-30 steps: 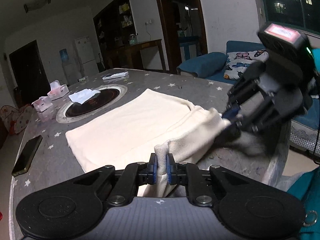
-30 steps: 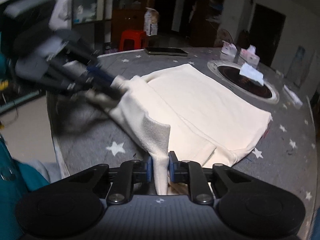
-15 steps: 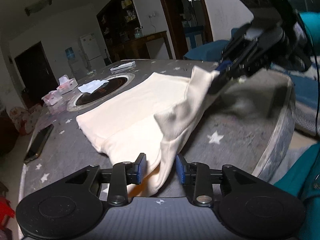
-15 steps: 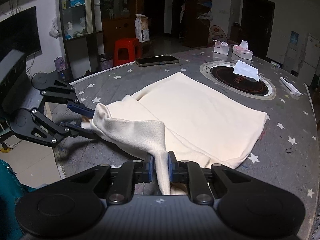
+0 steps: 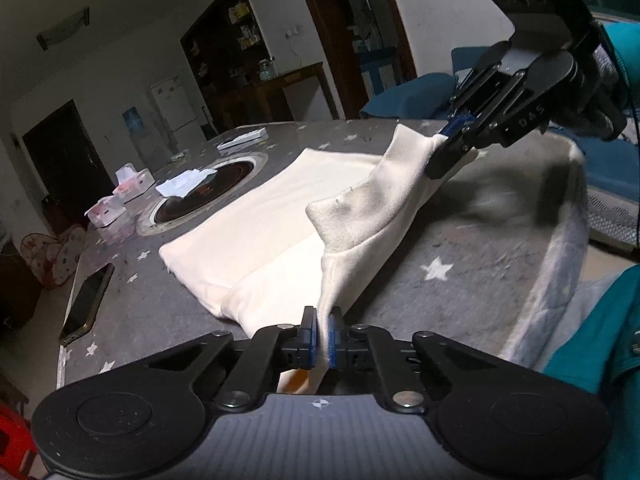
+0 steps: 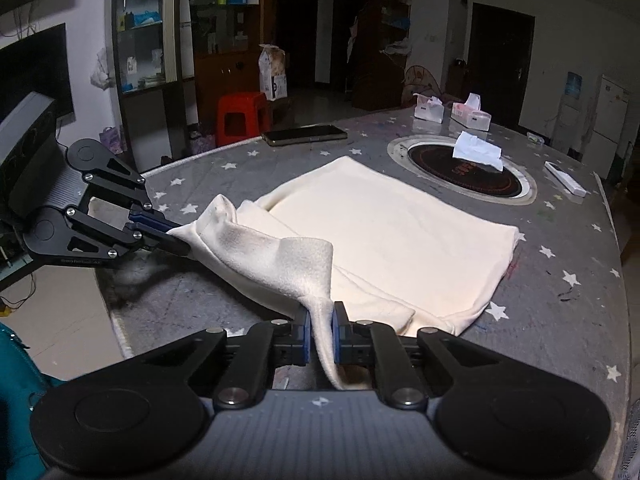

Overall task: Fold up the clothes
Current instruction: 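Lift the sweatshirt edge with the left gripper while the right gripper grasps beside it, then fold the lifted sweatshirt over onto itself with both grippers and open them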

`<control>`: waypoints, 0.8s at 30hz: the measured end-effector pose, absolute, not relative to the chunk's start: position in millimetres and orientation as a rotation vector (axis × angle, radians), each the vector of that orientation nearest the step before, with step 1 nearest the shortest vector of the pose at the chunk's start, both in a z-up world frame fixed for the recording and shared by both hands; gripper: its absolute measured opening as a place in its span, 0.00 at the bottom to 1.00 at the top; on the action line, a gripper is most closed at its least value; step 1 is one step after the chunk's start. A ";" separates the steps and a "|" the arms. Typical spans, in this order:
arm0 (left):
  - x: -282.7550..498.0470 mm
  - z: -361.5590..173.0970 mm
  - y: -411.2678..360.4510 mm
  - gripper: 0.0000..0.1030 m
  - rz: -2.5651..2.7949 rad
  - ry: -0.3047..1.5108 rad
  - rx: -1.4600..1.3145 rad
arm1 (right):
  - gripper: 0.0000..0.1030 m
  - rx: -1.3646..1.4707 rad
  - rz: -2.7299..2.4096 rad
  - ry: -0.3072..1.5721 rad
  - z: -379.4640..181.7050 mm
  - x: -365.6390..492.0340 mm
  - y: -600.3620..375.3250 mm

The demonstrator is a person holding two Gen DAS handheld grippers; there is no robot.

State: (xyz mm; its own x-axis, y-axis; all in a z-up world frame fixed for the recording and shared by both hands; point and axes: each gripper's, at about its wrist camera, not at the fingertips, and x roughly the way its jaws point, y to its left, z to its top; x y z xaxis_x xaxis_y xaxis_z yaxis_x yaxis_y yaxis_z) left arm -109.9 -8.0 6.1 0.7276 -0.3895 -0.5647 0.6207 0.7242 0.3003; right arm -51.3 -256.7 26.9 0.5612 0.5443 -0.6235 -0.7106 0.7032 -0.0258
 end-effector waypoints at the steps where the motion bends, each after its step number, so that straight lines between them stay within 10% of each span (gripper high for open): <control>1: -113.4 9.7 -7.9 0.06 -0.592 0.491 0.497 | 0.08 -0.289 0.755 0.624 30.2 -55.8 -258.9; 24: -64.0 68.5 -0.4 0.05 -0.549 0.436 0.388 | 0.04 -0.275 0.749 0.576 89.7 -24.8 -271.0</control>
